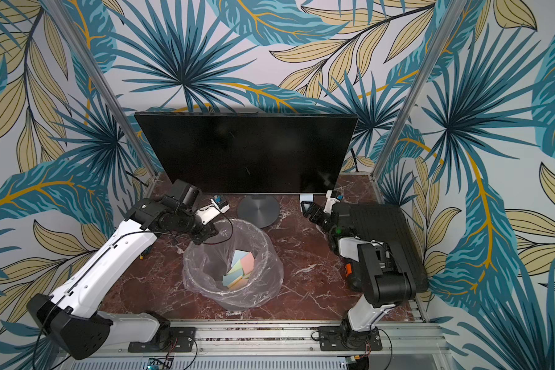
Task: Remove the sticky note from the monitor
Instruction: Tear off the sticky note from the monitor.
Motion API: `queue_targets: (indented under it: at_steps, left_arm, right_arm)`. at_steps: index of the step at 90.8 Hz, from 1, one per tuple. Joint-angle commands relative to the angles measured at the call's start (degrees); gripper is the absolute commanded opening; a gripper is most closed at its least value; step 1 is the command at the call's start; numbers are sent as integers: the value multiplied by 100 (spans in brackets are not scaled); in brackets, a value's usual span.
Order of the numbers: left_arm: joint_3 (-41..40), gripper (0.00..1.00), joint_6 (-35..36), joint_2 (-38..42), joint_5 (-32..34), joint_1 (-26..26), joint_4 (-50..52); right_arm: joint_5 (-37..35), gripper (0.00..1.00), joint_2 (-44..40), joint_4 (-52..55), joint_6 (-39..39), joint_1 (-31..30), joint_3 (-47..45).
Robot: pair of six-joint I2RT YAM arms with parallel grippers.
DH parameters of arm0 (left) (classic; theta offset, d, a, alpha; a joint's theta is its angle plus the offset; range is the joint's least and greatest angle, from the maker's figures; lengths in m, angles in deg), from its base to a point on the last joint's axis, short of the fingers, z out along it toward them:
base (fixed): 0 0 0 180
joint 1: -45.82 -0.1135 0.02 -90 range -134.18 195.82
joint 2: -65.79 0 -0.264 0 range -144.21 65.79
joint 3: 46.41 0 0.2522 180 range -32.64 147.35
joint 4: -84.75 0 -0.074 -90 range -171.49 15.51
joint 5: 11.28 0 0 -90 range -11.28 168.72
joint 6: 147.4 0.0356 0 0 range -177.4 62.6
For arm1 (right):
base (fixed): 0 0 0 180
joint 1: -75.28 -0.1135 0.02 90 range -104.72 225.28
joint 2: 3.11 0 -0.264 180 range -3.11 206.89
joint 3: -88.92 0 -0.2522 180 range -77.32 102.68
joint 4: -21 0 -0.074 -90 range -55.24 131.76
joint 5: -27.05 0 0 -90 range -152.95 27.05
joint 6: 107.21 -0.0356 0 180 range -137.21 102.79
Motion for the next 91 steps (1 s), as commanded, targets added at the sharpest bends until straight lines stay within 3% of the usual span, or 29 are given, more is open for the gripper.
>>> queue_targets:
  at_steps: [1, 34, 56, 71, 91]
  left_arm:
    - [27, 27, -25, -3, 95, 2, -23]
    - [31, 27, -16, 7, 112, 6, -17]
    - [33, 27, -6, 24, 123, 1, -11]
    - [37, 27, -11, 24, 103, 1, -17]
    - [51, 27, -13, 7, 119, 6, -10]
  right_arm:
    - [361, 88, 145, -283, 95, 23, 121]
    - [570, 84, 316, -429, 395, 26, 400]
    - [641, 71, 303, -556, 370, 28, 418]
    - [550, 54, 162, -681, 370, 30, 168]
    - [438, 52, -116, -670, 380, 28, -78]
